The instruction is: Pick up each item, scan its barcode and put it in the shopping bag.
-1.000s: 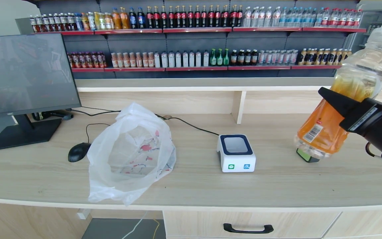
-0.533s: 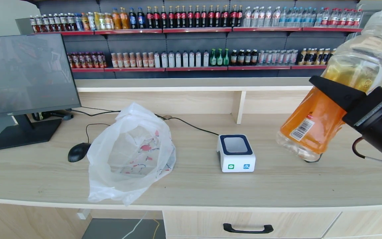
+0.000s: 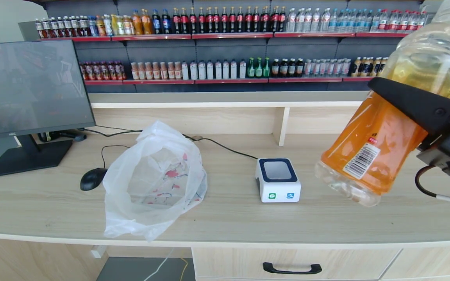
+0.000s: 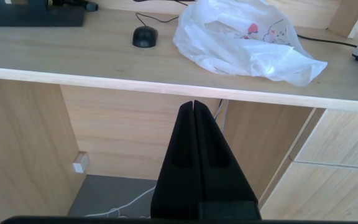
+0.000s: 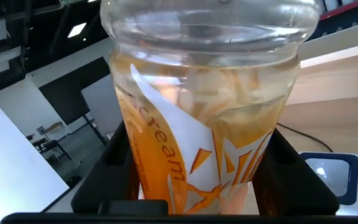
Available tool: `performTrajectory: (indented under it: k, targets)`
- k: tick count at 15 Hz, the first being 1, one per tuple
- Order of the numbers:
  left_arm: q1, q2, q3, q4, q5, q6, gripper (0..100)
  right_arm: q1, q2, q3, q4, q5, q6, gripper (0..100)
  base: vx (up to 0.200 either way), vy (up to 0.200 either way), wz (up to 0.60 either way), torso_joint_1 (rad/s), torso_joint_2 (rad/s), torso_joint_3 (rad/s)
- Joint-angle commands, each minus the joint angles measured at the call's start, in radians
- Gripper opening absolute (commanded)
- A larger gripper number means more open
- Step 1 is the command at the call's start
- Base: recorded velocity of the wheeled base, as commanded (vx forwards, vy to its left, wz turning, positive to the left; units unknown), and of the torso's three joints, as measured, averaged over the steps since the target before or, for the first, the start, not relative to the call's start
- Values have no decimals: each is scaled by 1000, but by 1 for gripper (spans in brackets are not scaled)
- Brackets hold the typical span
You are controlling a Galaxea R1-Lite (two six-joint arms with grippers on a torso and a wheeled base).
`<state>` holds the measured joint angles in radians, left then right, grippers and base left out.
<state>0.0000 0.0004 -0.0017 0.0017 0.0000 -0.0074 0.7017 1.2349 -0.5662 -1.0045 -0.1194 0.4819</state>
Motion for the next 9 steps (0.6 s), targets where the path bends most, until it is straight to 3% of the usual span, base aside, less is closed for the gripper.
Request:
performTrajectory:
  k: [1,9]
  targets:
    - [0,0,0,0,0,0,0,28,-12,-1,0,1,9,0,0,0,0,0,0,0]
    - [0,0,0,0,0,0,0,71,-37,-21,-5,40,80,0,0,0,0,0,0,0]
